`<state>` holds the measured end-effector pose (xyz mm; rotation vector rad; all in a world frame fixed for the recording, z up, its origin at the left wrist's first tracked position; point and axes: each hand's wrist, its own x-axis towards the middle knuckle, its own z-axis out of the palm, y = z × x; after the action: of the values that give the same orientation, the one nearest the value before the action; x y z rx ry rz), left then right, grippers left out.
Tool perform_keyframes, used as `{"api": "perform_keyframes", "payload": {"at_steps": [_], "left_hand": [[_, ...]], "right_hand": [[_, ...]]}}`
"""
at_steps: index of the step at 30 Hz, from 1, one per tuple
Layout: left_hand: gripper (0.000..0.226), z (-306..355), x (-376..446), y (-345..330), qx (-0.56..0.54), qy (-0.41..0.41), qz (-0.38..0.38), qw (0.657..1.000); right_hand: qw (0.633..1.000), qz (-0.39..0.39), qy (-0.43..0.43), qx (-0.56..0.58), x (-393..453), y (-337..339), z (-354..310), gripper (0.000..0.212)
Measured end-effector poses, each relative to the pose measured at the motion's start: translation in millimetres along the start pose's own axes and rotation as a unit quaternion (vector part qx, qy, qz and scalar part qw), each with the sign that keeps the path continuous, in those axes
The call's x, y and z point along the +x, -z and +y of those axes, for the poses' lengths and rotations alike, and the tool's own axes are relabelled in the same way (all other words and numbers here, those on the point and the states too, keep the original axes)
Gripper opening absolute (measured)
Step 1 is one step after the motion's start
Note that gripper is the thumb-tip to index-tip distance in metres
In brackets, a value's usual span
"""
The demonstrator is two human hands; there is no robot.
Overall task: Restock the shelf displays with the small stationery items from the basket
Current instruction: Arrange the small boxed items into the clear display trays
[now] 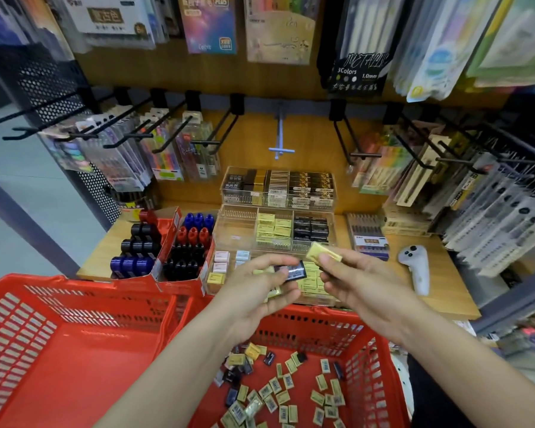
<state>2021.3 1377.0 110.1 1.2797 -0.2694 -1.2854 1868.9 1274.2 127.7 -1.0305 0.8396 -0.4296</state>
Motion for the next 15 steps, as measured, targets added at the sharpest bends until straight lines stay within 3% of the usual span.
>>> {"api": "perform_keyframes", "payload": {"at_steps": [5, 9, 11, 15], "left_hand": [[0.014, -3, 4, -10, -0.036, -0.003, -0.031, 0.999], [0.041, -4, 9, -11, 0.025, -0.037, -0.052, 0.998], [0.044, -7, 12, -10, 0.052, -0.049, -0.044, 0.996], [0.027, -7, 24, -3, -0.018, -0.035, 0.007, 0.999]], "right_hand": [[0.988, 0.030, 0.082, -0.126, -4, -7, 3, 0.030], [0.980, 0.050, 0.103, -0.162, -4, -9, 1, 0.026], [0.977, 0.038, 0.096, -0.187, -1, -7, 1, 0.026], [0.997, -0.023, 0.017, -0.073, 14, 2, 4, 0.035]]}}
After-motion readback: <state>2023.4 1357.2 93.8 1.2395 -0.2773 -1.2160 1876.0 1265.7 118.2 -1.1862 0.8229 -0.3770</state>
